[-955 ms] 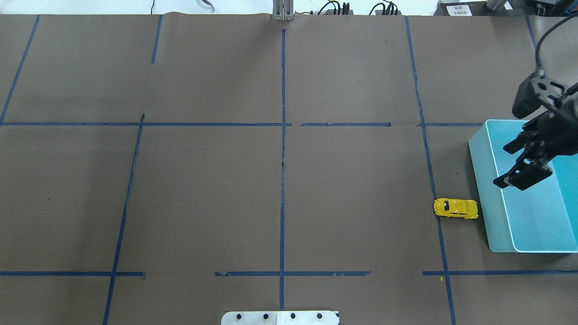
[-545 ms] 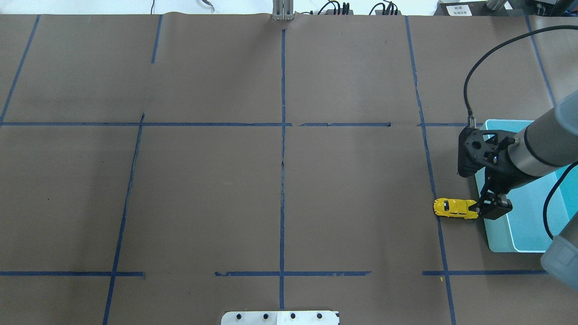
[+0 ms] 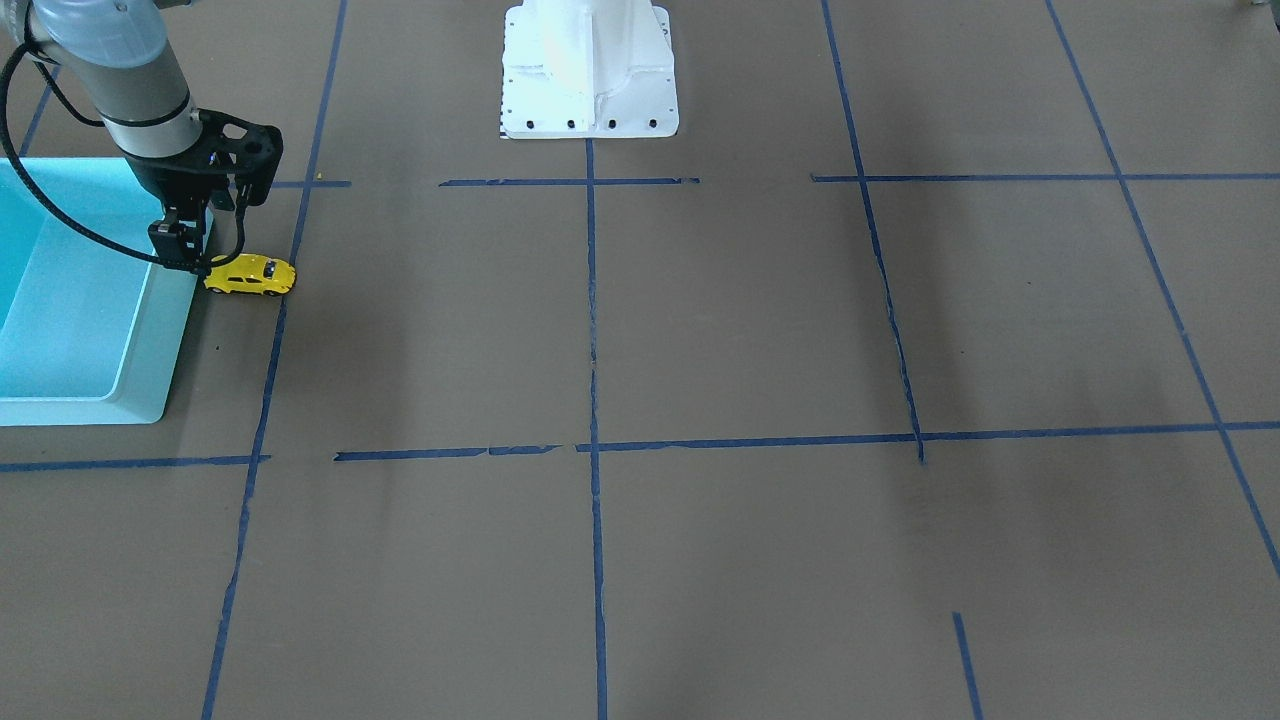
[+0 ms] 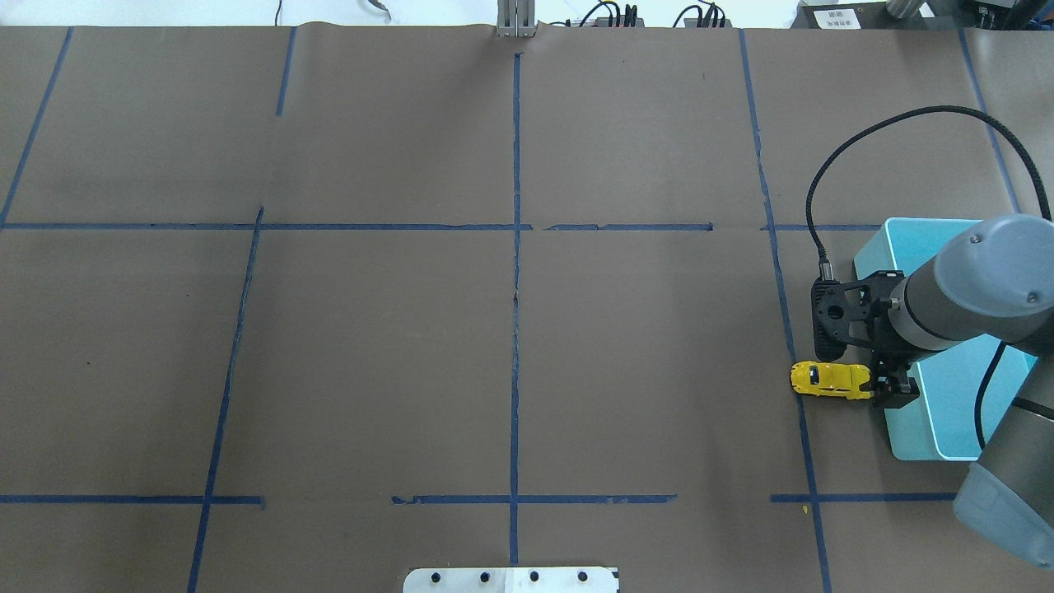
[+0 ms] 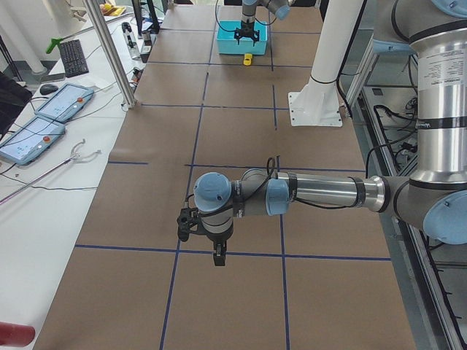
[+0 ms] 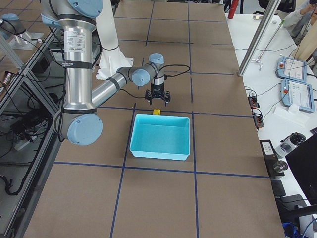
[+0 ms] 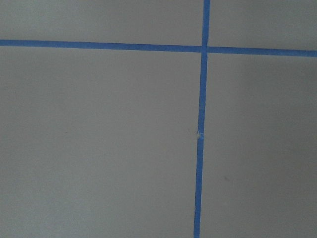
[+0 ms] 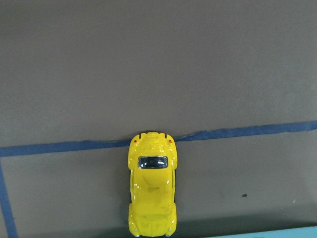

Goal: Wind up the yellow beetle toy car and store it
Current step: 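Close the right gripper on the yellow car and lift it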

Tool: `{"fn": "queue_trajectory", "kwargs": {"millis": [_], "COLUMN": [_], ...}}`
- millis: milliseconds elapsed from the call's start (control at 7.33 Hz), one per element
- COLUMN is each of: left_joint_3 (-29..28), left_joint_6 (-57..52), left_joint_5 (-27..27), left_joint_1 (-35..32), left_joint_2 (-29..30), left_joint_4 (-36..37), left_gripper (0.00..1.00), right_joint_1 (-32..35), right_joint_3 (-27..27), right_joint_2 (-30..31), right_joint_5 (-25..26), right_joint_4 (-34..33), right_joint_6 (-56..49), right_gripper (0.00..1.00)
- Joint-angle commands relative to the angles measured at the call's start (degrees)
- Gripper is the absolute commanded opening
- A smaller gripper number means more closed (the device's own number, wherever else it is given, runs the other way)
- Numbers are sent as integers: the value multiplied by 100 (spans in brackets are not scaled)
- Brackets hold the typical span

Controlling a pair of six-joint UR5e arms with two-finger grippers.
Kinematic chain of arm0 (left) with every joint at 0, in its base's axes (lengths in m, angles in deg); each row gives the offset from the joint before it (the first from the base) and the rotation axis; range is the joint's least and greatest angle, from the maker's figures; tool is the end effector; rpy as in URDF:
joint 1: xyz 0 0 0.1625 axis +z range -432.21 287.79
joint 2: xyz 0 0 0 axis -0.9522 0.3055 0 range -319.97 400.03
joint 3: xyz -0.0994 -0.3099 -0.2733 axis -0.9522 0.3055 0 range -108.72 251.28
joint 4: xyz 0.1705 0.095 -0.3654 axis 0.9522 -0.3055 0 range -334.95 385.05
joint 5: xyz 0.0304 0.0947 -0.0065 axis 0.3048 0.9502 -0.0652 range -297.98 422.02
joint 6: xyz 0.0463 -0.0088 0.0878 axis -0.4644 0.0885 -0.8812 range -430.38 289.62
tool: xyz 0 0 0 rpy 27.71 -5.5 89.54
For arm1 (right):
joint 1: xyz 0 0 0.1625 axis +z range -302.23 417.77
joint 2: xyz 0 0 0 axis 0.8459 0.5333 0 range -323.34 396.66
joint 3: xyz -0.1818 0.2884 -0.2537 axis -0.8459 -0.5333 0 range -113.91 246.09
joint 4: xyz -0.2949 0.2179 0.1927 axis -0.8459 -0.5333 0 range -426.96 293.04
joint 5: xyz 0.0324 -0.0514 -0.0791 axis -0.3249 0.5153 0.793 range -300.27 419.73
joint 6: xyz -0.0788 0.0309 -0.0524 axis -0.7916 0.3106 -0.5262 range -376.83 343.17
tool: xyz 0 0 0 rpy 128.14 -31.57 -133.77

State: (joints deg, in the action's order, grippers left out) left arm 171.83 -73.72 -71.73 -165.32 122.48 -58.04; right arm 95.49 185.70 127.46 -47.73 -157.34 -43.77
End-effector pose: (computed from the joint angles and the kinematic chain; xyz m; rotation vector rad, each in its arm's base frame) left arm -0.0877 -0.4263 0.6419 -0.0220 0.7656 -0.0222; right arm -0.3090 -0.3697 0.4344 0.4531 -0.4360 -1.4168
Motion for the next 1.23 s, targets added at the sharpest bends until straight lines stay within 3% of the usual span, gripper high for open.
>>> {"fn": "queue_trajectory", "kwargs": {"millis": [0, 545, 682, 955, 1091], "left_joint_3": [0, -106, -106, -106, -106], "left_joint_6": [-9, 0, -9, -9, -9], "left_joint_5": [226, 217, 209, 226, 235], "left_joint_1": [3, 12, 12, 12, 4], "left_joint_2": [-63, -45, -54, -36, -54], "left_joint_4": [-41, -58, -76, -76, -76], "left_gripper": [99, 99, 99, 99, 99], "right_joint_1": [-220, -441, -450, -441, -441], "right_joint_3": [-613, -878, -1009, -1028, -1028], "right_joint_2": [-45, -106, -211, -273, -282], "right_joint_5": [-20, -134, -134, -256, -440], "right_joint_4": [580, 653, 671, 732, 741], "right_joint_6": [285, 338, 338, 304, 277], "right_gripper": [100, 99, 94, 40, 25]}}
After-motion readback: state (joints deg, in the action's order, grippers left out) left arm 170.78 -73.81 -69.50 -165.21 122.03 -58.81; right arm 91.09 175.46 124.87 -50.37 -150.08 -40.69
